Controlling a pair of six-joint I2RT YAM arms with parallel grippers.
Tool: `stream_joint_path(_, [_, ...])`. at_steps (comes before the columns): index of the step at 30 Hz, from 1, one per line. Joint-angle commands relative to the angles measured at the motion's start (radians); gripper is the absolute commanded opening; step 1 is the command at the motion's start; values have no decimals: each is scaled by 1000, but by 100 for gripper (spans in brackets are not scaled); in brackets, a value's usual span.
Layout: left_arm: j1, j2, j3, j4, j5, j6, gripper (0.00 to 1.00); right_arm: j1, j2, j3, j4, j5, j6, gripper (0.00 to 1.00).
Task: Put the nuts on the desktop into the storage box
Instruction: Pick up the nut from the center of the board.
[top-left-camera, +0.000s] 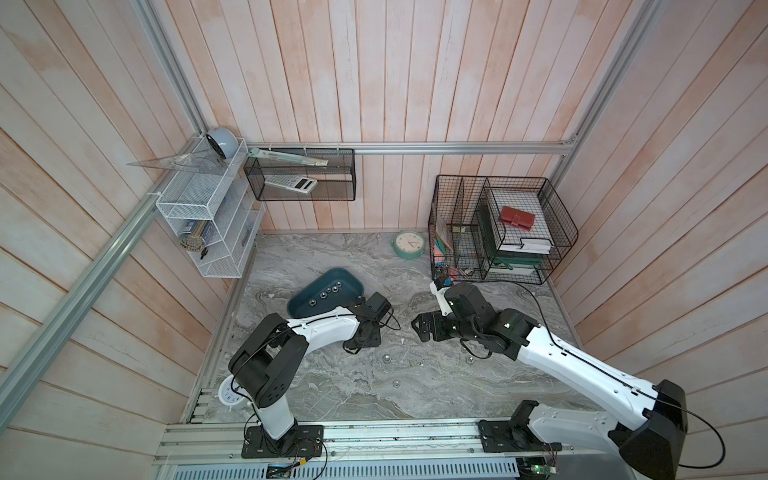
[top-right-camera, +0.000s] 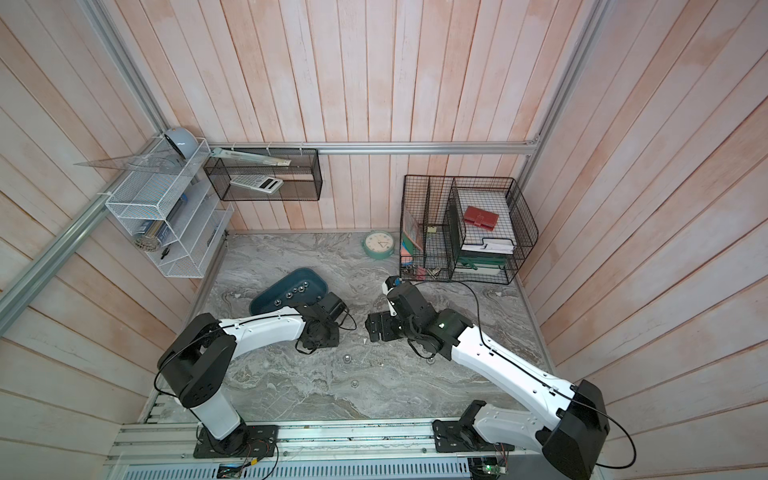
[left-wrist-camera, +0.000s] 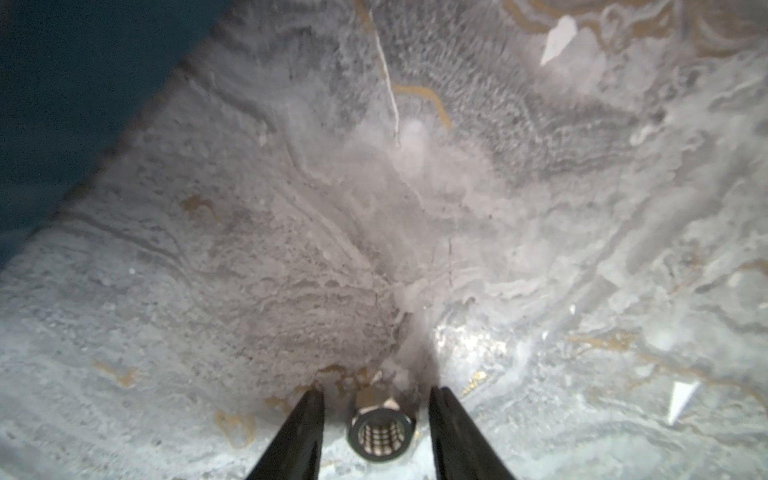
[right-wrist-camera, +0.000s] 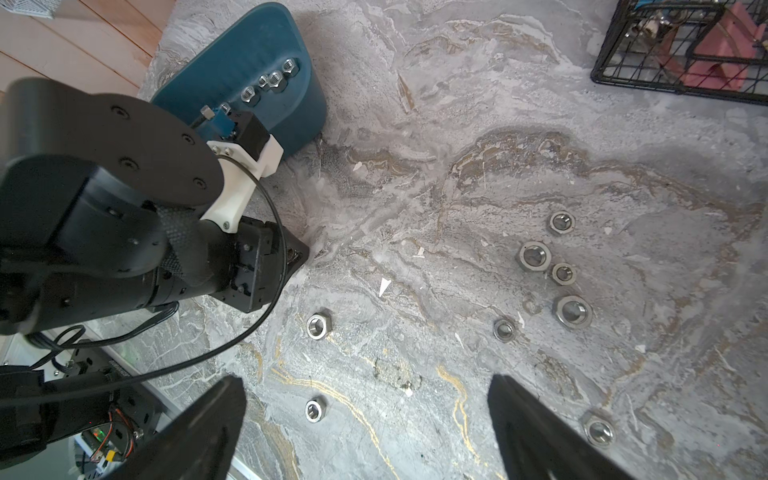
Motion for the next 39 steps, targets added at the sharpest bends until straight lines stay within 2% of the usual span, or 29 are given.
stream_joint_path(1, [-4,16,-19,18,-19,0,41,8,6,8,-25,24,-3,98])
stream_joint_path(5, [-4,4,-12,5,-29,2,24,8,13,11,-23,24,-5,98])
stream_joint_path(13, [3,-53,52,-73,-89,29,24,8,36,26,-20,26,-20,98])
stream_joint_path(19, [48,-109,138,-136,-109,69,24,8,66,56,-23,31,-43,98])
stream_joint_path(30, [250,-141,263,-191,-88,173,26,6,163,151,-21,27,-100,98])
stream_joint_path(33, [305,-120,281,-179,-73,186,26,5,195,180,-22,28,-122,98])
stream_joint_path(39, [357,-15,355,-144,-59,212,27,-14,257,239,-22,13,-156,98])
